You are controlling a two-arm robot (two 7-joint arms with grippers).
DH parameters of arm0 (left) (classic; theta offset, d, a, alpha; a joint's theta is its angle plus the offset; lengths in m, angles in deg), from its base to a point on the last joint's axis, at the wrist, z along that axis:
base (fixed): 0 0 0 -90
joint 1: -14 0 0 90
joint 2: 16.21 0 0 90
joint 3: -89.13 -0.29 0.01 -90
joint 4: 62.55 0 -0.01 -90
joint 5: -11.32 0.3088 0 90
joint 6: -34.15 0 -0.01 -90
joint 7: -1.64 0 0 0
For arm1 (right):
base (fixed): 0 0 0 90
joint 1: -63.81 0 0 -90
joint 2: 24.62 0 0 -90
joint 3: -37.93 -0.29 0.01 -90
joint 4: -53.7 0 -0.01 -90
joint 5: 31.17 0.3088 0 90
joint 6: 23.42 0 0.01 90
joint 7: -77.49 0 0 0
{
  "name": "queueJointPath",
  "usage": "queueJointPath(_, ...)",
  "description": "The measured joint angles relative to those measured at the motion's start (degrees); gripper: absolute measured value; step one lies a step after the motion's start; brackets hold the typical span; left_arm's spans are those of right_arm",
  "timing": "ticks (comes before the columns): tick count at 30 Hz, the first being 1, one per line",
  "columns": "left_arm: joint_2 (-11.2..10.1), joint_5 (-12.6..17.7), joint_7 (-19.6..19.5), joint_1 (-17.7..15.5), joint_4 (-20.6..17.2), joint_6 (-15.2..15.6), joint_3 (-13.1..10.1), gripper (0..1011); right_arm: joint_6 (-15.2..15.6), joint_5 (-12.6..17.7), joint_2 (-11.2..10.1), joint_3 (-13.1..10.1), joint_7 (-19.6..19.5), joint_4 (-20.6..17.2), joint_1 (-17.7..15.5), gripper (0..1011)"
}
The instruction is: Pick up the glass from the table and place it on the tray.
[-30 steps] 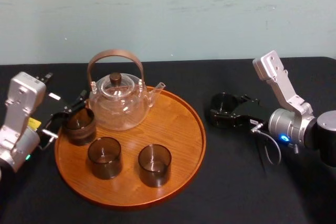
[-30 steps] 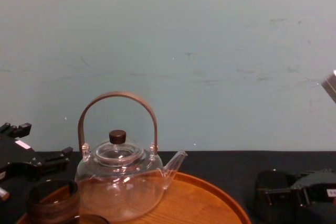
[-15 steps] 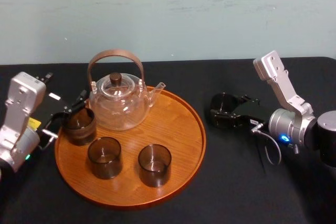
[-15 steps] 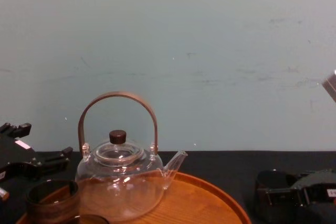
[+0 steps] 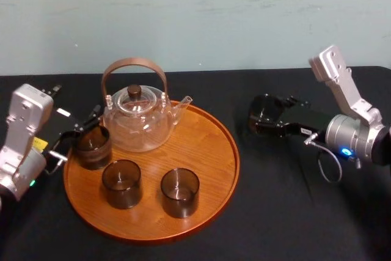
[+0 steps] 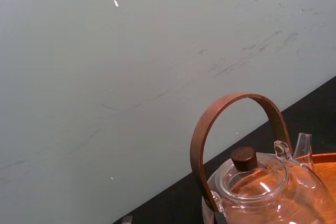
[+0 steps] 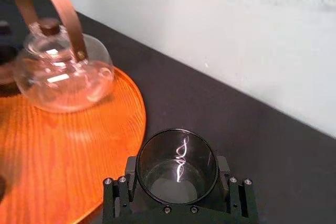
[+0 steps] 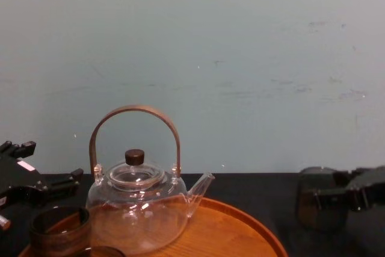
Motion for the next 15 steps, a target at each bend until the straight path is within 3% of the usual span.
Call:
queueJointPath(8,0.0,0.0,0.0,0.0,0.0,0.0,0.0,1001,-1.0,0.2,-1.4,1.2,2.4,-2.9,1.0,902)
queueJointPath(15,0.0,0.0,0.0,0.0,0.0,0.0,0.0,1001,-1.9,0.4,-1.4,3.8,4.9,-3.6,2.5,902)
